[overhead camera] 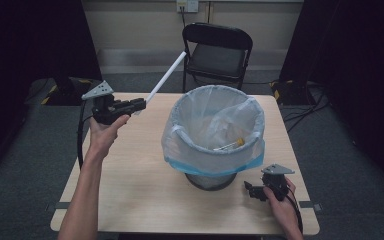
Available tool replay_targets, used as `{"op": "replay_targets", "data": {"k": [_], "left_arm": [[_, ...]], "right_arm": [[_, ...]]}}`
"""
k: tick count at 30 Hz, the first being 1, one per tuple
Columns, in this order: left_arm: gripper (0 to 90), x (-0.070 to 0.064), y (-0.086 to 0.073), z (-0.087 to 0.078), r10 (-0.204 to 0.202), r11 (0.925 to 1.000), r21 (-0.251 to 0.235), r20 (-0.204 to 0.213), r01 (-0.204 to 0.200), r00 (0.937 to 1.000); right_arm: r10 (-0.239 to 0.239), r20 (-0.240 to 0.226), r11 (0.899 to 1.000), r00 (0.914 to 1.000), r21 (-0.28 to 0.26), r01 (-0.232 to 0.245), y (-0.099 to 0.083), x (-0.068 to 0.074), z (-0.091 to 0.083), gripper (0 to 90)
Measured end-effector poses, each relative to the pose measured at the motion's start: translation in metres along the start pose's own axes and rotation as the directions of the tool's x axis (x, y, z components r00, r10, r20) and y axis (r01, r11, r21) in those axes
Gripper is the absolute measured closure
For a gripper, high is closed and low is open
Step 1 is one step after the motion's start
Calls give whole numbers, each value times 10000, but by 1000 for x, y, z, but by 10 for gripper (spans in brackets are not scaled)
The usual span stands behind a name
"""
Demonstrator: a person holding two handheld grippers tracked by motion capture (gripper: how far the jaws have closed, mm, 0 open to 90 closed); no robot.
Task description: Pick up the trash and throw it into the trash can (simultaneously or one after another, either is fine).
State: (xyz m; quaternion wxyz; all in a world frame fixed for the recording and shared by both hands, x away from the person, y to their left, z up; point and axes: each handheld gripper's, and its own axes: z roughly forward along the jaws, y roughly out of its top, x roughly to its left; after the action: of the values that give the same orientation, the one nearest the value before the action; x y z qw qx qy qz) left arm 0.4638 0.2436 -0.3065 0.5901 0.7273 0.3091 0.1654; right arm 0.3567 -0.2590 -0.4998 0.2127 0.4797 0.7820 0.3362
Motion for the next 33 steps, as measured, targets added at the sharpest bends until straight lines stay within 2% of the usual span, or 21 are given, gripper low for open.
{"op": "replay_targets", "data": {"k": [5, 13, 17, 23, 25, 27, 33], "left_arm": [[802, -4, 9, -1, -58, 9994, -345, 194, 65, 9998], [802, -20, 27, -6, 248, 9981, -569, 404, -225, 9989], [802, -29, 36, -7, 347, 9969, -729, 691, -296, 9970], [801, -45, 48, -8, 715, 9919, -1126, 1088, -592, 9915], [801, -48, 51, -7, 721, 9907, -1243, 1346, -554, 9883], [801, -50, 54, -5, 786, 9906, -1219, 1351, -621, 9877], [801, -60, 63, 4, 858, 9892, -1320, 1699, -636, 9817]], "right_arm": [[-5, -3, 10000, 10000, -1, 5, 0, 0, 0, 109], [-6, -3, 10000, 10000, -1, 6, 0, 0, 0, 109], [-6, -3, 10000, 10000, -1, 6, 0, 0, 0, 109], [-7, -4, 10000, 10000, 0, 7, 0, 0, 0, 109], [-6, -4, 10000, 10000, -1, 6, 0, 0, 0, 109], [-7, -3, 10000, 10000, -1, 7, 0, 0, 0, 109], [-4, -3, 10000, 10000, -1, 4, 0, 0, 0, 109]]}}
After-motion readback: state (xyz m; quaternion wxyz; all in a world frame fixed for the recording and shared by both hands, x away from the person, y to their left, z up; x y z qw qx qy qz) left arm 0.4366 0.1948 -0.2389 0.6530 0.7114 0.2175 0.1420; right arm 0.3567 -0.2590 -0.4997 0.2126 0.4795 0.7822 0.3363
